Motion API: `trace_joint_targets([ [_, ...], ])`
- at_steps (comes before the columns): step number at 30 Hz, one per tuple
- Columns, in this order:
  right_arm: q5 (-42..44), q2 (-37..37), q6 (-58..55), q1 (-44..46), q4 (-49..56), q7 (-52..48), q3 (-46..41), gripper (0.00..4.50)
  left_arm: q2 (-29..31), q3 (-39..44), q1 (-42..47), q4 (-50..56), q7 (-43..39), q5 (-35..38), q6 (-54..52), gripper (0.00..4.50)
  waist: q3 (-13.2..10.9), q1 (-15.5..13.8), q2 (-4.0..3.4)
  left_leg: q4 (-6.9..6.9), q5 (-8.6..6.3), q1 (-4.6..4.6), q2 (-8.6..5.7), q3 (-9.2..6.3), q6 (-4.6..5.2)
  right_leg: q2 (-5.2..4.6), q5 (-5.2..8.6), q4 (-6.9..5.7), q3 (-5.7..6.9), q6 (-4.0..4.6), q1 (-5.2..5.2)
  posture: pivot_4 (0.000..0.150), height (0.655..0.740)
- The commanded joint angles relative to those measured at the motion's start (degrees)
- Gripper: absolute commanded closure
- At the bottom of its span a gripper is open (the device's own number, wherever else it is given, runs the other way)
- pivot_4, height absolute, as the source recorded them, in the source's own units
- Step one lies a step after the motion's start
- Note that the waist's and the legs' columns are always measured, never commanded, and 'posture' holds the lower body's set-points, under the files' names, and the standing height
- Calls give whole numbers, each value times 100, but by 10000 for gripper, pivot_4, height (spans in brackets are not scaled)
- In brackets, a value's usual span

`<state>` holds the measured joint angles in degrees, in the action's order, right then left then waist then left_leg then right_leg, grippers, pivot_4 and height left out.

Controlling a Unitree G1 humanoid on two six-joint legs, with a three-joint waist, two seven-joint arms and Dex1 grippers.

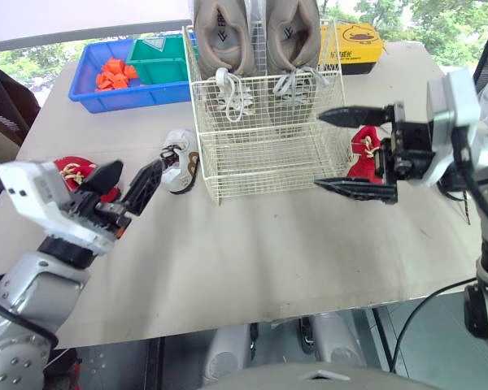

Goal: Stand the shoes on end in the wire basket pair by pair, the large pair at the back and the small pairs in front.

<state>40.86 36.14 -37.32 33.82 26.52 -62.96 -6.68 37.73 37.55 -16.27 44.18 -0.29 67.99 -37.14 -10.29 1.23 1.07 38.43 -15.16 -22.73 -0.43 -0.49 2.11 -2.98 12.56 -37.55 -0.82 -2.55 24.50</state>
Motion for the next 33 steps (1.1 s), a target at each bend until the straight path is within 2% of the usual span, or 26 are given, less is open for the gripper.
trace_joint_targets([
  [1,230,132,49,26,395,168,-91,458,232,-203,171,-180,212,-230,-211,0,1,-46,1,1,0,0,0,0,0,3,2,1,0,3,0,1500,7400],
  [9,330,298,-15,-336,854,676,-74,458,33,-1734,1620,-1388,367,-1411,-501,0,7,-177,13,1,0,-3,-7,-1,0,2,-2,18,4,-3,-7,1500,7400],
  [12,345,353,-47,-413,981,952,-135,458,-140,-2252,2340,-2309,165,-2144,-275,0,8,-184,15,-1,0,-4,-7,0,0,2,-3,19,4,-4,-5,1500,7400],
  [16,452,478,-162,-395,1071,1128,-119,458,-337,-2608,2900,-3193,-349,-2727,10,0,8,-184,16,-1,0,-7,-6,-3,0,3,-4,20,7,-4,-5,1500,7400],
  [17,440,536,-153,-419,1072,1117,-114,0,-387,-2716,2968,-3356,-524,-2840,65,5463,8,-186,16,-1,0,-8,-6,-1,0,2,-4,24,5,-4,-5,1500,7400],
  [19,438,634,-146,-429,1057,1122,-108,0,-530,-2824,3047,-3628,-737,-3053,212,12964,8,-192,16,-2,0,-9,-7,0,0,-3,-4,27,7,-5,-5,1500,7400],
  [21,502,674,-169,-393,1035,1161,-104,0,-644,-2878,3097,-3767,-964,-3244,408,23456,8,-195,16,-2,0,-12,-7,0,1,-9,-4,34,7,-5,-6,1500,7400],
  [25,487,697,-133,-343,978,1188,-31,0,-796,-2687,3035,-3664,-1264,-3365,664,40552,9,-209,17,-1,0,-14,-5,-9,1,-24,-5,34,8,-5,-7,1500,7400],
  [27,447,683,-115,-257,883,1183,27,0,-822,-2297,2828,-3258,-1280,-3282,806,42550,9,-190,17,-1,-1,-16,-6,-8,1,-30,-5,37,7,-5,-7,1500,7400],
  [33,319,523,7,354,337,1106,285,0,-770,-1131,2604,-1844,-1267,-2952,1290,42554,1,-140,30,-3,-2,-33,5,-20,1,-34,-6,47,4,-5,5,1500,7400],
])
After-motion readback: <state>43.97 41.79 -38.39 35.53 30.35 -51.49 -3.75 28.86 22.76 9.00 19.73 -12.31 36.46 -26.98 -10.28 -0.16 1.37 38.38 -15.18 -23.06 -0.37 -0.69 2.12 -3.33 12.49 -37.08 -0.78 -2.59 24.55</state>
